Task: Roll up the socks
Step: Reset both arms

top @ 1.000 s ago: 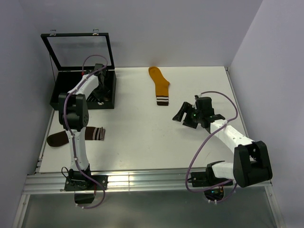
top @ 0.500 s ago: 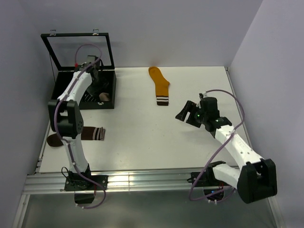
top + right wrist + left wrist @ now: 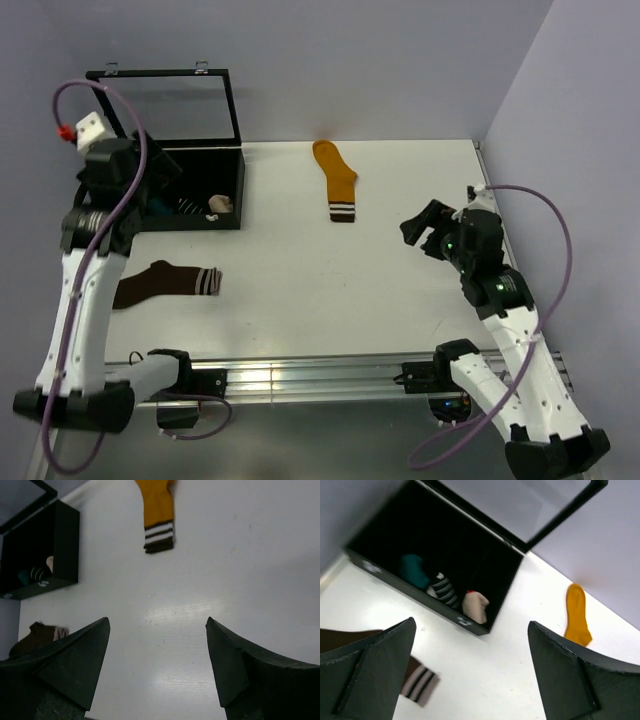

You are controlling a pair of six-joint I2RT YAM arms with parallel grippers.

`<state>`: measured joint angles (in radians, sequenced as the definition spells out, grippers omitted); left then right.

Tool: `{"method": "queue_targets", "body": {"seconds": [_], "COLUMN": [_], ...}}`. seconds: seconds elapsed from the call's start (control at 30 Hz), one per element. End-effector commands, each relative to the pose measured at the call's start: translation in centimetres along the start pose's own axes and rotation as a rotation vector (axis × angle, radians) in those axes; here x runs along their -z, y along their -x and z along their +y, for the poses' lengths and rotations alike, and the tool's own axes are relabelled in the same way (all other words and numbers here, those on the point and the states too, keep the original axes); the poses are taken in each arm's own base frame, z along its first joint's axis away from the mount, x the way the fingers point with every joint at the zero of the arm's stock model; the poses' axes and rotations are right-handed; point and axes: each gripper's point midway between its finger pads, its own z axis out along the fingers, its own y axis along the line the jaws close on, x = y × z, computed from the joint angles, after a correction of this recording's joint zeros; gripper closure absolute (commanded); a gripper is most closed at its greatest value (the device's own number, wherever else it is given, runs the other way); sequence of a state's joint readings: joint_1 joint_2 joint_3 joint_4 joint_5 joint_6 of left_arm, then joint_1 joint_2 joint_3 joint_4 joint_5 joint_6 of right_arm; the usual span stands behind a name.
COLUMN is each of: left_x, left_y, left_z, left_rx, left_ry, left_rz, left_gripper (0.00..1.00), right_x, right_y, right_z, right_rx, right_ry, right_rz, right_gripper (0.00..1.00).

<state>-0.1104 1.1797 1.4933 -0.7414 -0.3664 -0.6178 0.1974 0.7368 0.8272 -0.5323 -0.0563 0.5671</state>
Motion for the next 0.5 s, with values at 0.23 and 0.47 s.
{"method": "queue_targets", "body": {"seconds": [0.23,0.47], "left_x": [13.5,17.9], "left_y": [7.4,8.5], "left_z": [7.6,9.5], "left_rx": [-0.045,0.010], "left_ry": [0.054,0.041], "left_rz": [-0.443,-0.526], "left_gripper": [0.01,0.01], "right_x": [10.5,13.6], "right_y": [9.8,12.0], "right_z": [-0.2,-2.2], "right_rx": [0.094,0.135], "right_ry": [-0.102,-0.227], "right_rz": [-0.438,-0.568], "right_gripper": [0.04,0.02]}}
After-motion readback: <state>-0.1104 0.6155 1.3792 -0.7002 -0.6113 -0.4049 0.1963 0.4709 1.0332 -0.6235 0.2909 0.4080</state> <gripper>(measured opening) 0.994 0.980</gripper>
